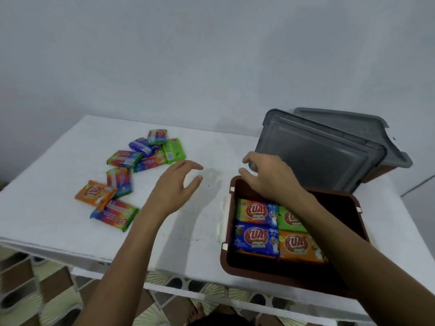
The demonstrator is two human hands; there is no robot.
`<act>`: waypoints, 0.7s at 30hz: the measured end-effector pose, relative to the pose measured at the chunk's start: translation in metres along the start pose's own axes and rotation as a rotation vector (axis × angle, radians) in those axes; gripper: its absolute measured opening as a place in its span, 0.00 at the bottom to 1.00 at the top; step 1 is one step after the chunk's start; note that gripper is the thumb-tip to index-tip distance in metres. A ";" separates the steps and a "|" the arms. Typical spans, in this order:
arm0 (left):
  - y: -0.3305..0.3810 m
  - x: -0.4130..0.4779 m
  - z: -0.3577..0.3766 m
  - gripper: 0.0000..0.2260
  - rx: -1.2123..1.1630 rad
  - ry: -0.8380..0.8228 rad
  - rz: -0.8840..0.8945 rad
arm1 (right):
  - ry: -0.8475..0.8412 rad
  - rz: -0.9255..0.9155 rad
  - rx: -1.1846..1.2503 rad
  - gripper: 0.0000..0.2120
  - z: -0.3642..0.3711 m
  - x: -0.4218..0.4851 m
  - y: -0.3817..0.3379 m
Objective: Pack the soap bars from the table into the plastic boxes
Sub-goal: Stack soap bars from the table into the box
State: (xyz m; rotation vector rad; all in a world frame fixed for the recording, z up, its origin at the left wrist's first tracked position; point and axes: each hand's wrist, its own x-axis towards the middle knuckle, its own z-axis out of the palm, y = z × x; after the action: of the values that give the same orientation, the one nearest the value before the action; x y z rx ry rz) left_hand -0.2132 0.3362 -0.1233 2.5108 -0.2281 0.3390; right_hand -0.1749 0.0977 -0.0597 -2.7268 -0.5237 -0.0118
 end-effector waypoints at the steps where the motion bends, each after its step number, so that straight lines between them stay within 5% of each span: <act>1: -0.010 0.004 -0.008 0.11 0.012 0.013 -0.024 | -0.012 -0.011 0.008 0.17 0.003 0.014 -0.009; 13: -0.148 0.043 -0.059 0.17 0.207 -0.075 -0.381 | -0.253 -0.165 0.039 0.21 0.098 0.170 -0.085; 21: -0.196 0.055 -0.065 0.28 0.324 -0.331 -0.454 | -0.453 -0.174 -0.100 0.23 0.155 0.217 -0.105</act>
State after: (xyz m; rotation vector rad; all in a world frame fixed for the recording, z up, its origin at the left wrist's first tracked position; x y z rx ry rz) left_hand -0.1264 0.5286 -0.1601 2.8278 0.2932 -0.2438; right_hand -0.0197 0.3205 -0.1519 -2.7719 -0.9042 0.5590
